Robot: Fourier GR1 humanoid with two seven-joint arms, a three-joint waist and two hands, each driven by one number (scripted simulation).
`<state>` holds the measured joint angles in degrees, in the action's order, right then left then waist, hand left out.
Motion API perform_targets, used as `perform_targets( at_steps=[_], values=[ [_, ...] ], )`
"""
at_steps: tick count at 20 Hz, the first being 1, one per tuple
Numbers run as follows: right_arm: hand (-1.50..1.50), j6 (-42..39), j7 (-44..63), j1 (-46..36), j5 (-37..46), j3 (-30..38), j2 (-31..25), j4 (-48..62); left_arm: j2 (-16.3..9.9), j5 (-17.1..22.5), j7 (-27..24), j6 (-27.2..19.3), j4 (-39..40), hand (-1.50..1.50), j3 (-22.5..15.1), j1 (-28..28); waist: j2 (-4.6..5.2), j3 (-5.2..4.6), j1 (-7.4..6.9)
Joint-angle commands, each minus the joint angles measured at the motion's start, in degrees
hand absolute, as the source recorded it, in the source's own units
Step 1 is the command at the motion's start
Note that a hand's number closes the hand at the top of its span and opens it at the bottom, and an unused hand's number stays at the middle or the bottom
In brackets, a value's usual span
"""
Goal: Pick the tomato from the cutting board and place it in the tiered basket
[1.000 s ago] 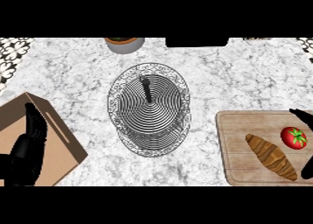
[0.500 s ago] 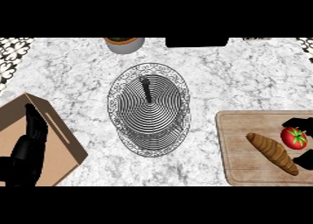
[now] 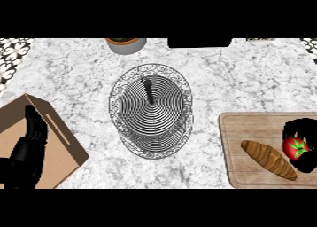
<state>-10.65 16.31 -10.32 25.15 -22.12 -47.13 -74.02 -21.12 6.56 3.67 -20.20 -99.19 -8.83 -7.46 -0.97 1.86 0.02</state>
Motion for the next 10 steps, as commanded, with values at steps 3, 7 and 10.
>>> perform_targets(
  at_steps=[3, 7, 10],
  values=[
    [1.50, 6.47, -0.24, -0.94, 6.35, -2.12, 3.01, -0.24, 4.59, -0.54, 0.82, 0.87, 9.77, 0.00, -5.25, -1.04, 1.46, -1.94, 1.11],
    [1.50, 7.98, 12.89, 2.22, 10.04, -9.10, 12.41, -12.52, 3.92, -0.26, 1.92, -0.31, 7.42, 0.00, -4.02, -3.13, 0.65, -2.27, 3.24],
    [1.50, 11.79, 20.06, 6.40, 12.58, -11.14, 16.86, -19.88, 2.49, 0.22, 2.92, -0.62, 5.13, 0.00, -2.39, -5.36, 0.15, -2.23, 4.35]
  ],
)
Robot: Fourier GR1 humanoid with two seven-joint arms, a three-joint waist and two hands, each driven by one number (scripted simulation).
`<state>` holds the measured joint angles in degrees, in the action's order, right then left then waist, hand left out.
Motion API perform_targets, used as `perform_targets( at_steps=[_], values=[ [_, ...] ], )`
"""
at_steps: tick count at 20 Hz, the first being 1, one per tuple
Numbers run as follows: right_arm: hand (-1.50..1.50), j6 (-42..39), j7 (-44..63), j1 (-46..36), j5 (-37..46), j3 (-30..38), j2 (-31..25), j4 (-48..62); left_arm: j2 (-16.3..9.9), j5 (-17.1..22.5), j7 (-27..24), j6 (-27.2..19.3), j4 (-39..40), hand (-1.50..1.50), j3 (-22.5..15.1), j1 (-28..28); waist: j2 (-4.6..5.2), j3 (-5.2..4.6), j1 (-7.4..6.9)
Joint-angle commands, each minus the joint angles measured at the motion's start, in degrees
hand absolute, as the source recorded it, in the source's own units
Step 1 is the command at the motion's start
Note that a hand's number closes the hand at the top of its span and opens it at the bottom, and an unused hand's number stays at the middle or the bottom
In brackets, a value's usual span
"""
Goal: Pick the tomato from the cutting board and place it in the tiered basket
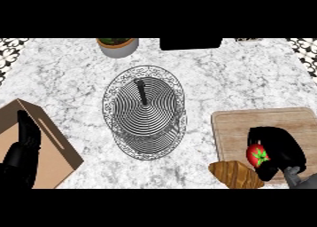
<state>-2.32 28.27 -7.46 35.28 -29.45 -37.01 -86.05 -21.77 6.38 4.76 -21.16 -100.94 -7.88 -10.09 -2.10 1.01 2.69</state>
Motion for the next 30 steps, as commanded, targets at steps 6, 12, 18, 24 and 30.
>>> perform_targets(
  at_steps=[6, 12, 18, 24, 30],
  values=[
    [1.50, 9.56, 18.06, 7.38, 5.67, -5.02, 13.29, -24.08, 2.63, 0.98, 2.47, 0.44, 5.37, 0.00, -2.68, -4.45, 1.11, -1.36, 2.77],
    [1.50, 11.00, 26.12, 5.08, 12.27, -4.26, 15.17, -42.70, 2.89, 1.45, 2.06, 0.62, 5.29, 0.00, -2.48, -4.83, 0.96, -1.52, 3.62],
    [1.50, 0.71, 33.69, -0.03, 17.50, -2.76, 10.98, -56.44, 3.08, 0.92, 2.13, 0.91, 5.43, 0.00, -3.18, -4.13, 1.50, -1.56, 2.08],
    [1.50, -3.61, 40.02, -6.86, 18.04, -2.91, 13.61, -56.55, 3.27, 1.38, 1.72, 1.60, 6.52, 0.00, -2.78, -2.90, 1.52, -1.55, 1.65],
    [1.50, -7.64, 44.85, -16.55, 16.25, 1.02, 18.68, -50.70, 3.79, 0.03, 0.97, 1.79, 5.98, 0.00, -4.56, -3.48, 1.72, -1.60, -0.16]
  ],
)
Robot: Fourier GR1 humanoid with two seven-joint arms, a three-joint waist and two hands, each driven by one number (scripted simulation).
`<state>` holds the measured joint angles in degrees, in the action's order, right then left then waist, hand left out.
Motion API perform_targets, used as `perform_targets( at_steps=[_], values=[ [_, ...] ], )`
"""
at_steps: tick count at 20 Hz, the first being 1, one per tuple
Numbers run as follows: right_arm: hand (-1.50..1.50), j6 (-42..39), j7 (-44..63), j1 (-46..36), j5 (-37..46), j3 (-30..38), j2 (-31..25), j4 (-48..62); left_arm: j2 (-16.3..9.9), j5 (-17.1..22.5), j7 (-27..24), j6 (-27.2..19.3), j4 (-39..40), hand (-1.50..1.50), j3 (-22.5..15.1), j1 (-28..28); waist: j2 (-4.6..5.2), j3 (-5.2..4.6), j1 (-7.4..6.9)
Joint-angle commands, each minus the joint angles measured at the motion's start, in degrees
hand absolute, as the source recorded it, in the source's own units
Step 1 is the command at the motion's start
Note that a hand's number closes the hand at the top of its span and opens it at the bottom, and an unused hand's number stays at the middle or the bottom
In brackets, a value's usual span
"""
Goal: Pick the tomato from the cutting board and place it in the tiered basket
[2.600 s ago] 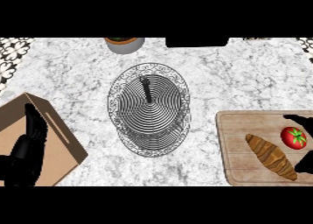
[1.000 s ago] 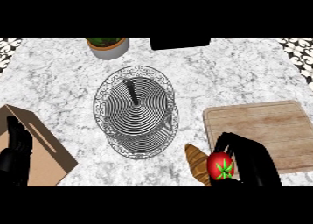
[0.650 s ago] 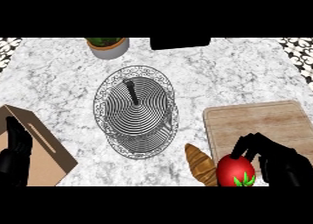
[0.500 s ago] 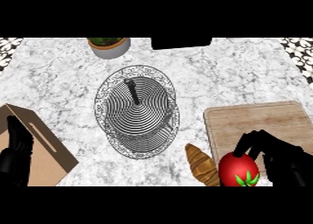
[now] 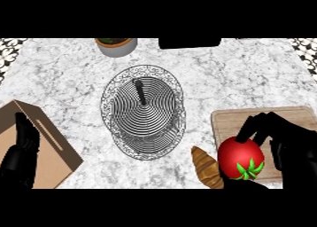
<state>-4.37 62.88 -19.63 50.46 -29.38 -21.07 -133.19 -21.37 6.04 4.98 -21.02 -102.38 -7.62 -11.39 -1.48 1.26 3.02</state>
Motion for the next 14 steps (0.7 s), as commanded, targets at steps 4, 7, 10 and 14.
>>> perform_targets(
  at_steps=[4, 7, 10, 14],
  values=[
    [1.50, -7.65, 11.22, -9.97, 0.42, 2.67, 6.23, 1.16, 4.05, 0.18, 1.73, 1.17, 7.98, 0.00, -4.92, 0.09, 1.39, -1.83, -0.92],
    [1.50, -8.29, 10.64, -12.94, 0.63, 2.63, 8.81, 4.84, 4.15, -0.22, 2.65, 1.37, 8.29, 0.00, -5.85, -0.15, 1.53, -1.75, -1.62],
    [1.50, -8.63, 9.12, -15.55, 0.35, 4.24, 10.93, 10.29, 4.45, -0.15, 1.05, 1.79, 10.03, 0.00, -5.26, 1.81, 1.88, -1.67, -1.91],
    [1.50, -10.24, 6.96, -18.80, 0.50, 3.84, 13.43, 16.42, 5.00, -1.12, 0.97, 1.33, 10.02, 0.00, -6.18, 1.49, 1.93, -1.60, -2.52]
  ],
)
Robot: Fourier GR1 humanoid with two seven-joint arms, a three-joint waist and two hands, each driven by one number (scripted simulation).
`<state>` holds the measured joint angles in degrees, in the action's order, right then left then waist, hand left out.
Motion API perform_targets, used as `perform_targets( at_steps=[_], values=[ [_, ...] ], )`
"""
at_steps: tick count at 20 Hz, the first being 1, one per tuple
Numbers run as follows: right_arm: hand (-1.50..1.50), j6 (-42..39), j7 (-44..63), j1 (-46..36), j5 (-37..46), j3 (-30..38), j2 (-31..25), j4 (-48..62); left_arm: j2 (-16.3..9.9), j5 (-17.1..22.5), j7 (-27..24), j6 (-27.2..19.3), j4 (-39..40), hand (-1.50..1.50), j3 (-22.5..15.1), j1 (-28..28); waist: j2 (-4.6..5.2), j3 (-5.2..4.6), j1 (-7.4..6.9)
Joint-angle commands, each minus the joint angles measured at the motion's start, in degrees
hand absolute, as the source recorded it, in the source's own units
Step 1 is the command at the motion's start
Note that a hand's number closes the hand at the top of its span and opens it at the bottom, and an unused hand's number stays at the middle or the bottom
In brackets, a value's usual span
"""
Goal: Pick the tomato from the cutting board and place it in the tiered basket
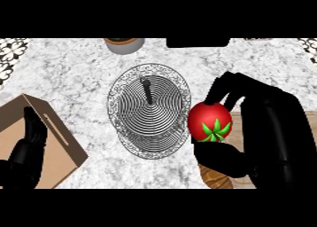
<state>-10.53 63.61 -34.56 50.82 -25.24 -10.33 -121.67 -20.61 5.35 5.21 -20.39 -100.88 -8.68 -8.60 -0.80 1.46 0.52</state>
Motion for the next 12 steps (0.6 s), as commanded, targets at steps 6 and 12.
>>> perform_targets(
  at_steps=[6, 12],
  values=[
    [1.50, -2.78, 5.07, -7.76, 3.32, 1.20, 7.60, 14.37, 5.18, -0.90, 1.11, 0.27, 8.50, 0.00, -5.72, -1.20, 1.25, -1.70, -0.13],
    [1.50, 2.20, 4.08, -8.60, 5.02, 1.56, 10.21, 23.43, 5.27, -1.09, 0.79, 1.38, 8.14, 0.00, -6.91, -1.33, 1.46, -1.65, -0.93]
  ],
)
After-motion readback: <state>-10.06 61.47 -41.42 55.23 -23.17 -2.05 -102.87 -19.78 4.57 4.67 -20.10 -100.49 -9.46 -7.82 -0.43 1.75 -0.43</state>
